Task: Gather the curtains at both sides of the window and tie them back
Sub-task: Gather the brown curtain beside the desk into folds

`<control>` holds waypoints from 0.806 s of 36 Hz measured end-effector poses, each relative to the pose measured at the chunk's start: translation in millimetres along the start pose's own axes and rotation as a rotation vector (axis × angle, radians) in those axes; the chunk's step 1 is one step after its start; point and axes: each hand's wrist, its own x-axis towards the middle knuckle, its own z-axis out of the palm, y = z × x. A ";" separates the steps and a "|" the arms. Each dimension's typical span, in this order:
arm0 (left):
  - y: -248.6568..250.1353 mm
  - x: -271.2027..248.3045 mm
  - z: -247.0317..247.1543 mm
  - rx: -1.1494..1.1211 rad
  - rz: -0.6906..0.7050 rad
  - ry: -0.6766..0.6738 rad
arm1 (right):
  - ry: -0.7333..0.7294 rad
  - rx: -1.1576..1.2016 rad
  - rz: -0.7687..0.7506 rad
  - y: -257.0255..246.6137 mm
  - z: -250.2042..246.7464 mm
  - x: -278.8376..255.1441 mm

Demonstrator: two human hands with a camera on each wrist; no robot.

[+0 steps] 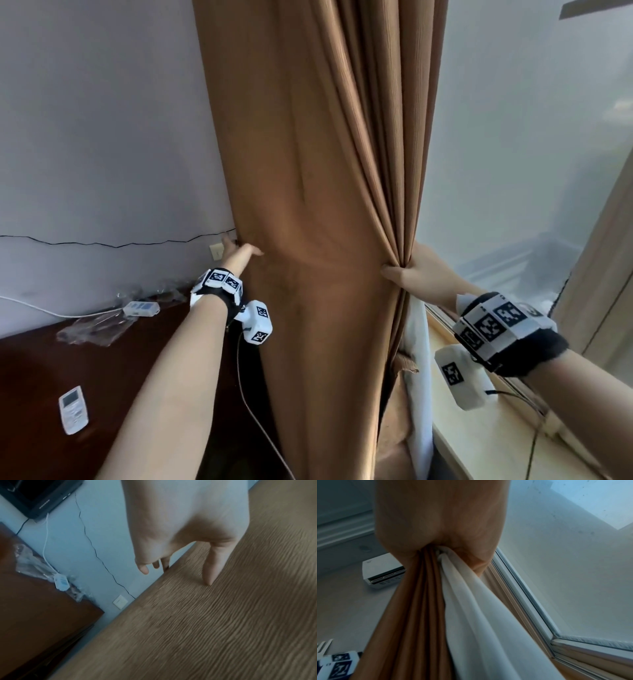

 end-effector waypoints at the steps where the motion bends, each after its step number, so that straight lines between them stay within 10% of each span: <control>1: -1.5 -0.1 1.5 -0.027 -0.005 -0.031 | -0.002 0.001 -0.002 0.9 -0.3 0.4; 14: 22.3 -84.4 25.7 0.449 0.143 0.178 | 0.049 -0.021 -0.029 10.2 1.7 9.8; 29: 60.3 -223.7 76.8 0.719 0.514 -0.320 | 0.002 -0.036 0.036 -7.9 24.7 10.5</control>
